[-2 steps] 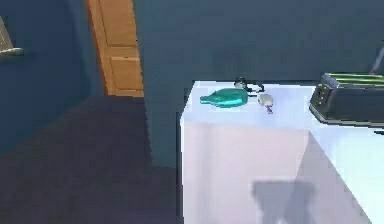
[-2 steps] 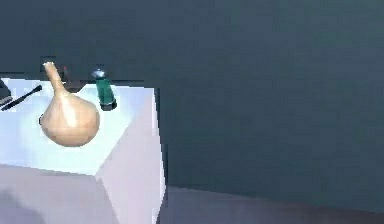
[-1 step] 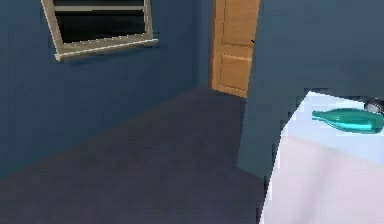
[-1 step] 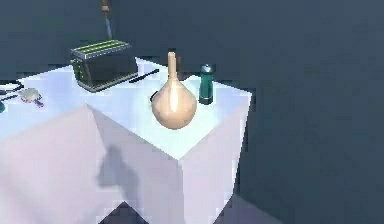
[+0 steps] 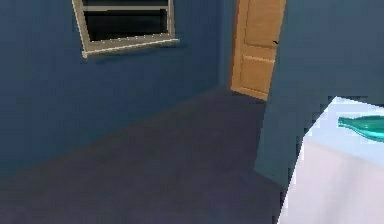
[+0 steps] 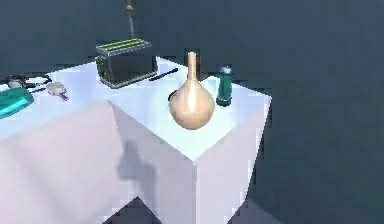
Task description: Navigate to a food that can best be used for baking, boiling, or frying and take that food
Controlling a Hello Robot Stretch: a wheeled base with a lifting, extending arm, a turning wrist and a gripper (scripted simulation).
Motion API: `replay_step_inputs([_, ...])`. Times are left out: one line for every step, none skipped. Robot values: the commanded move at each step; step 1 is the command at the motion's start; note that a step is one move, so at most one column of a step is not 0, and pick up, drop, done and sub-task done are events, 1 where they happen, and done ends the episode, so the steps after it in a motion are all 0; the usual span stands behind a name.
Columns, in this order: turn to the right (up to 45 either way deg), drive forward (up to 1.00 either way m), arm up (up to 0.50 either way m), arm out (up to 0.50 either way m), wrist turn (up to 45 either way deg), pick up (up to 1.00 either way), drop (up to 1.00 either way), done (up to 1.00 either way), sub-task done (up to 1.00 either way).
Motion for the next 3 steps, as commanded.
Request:
replay_step_inputs([45.0,0.0,0.0,0.0,0.0,0.0,0.0,0.0,0.0])
replay_step_inputs([45.0,0.0,0.0,0.0,0.0,0.0,0.0,0.0,0.0])
replay_step_inputs([36.0,0.0,0.0,0.0,0.0,0.0,0.0,0.0,0.0])
